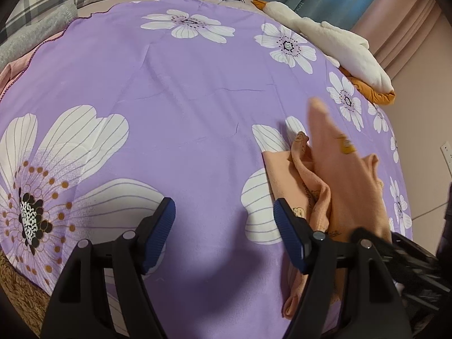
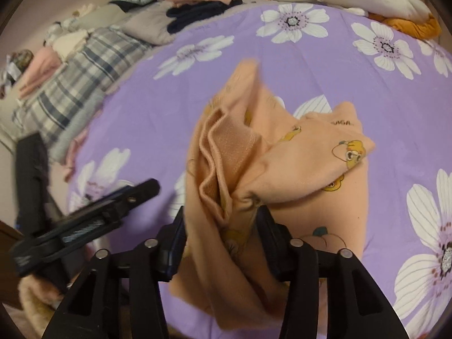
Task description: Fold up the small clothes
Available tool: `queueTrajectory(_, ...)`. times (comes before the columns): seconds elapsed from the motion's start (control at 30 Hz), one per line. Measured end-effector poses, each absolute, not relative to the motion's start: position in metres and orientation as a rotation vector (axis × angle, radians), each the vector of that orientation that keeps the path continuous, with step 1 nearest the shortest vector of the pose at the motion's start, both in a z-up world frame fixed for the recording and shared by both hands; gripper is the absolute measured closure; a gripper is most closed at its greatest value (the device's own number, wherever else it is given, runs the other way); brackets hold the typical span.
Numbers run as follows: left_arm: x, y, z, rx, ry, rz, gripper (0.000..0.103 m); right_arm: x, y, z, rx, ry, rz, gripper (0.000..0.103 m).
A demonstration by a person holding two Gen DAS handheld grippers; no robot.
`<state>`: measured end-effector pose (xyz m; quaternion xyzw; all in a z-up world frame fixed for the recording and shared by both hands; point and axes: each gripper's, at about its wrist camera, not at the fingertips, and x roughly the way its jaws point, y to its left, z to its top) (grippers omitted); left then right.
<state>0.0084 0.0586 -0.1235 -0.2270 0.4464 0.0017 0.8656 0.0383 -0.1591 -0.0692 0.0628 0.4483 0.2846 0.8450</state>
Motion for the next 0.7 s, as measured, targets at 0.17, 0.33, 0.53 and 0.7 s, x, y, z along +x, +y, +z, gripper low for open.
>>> queueTrajectory(0.17, 0.009, 0.064, -0.121, -0.492, 0.926, 0.009, 0.029, 0.022, -0.174, -0.04, 0.2, 0.836, 0.647, 0.04)
queueTrajectory(0.33, 0.007, 0.068, -0.12, -0.516, 0.924, 0.017, 0.028, 0.032, -0.19, -0.046, 0.188, 0.844, 0.526, 0.04)
queueTrajectory(0.53, 0.007, 0.069, -0.119, -0.521, 0.925, 0.014, 0.028, 0.045, -0.213, -0.073, 0.237, 0.925, 0.432, 0.04)
queueTrajectory(0.7, 0.006, 0.069, -0.119, -0.525, 0.936, 0.008, 0.028, 0.043, -0.194, -0.08, 0.161, 0.938, 0.436, 0.04)
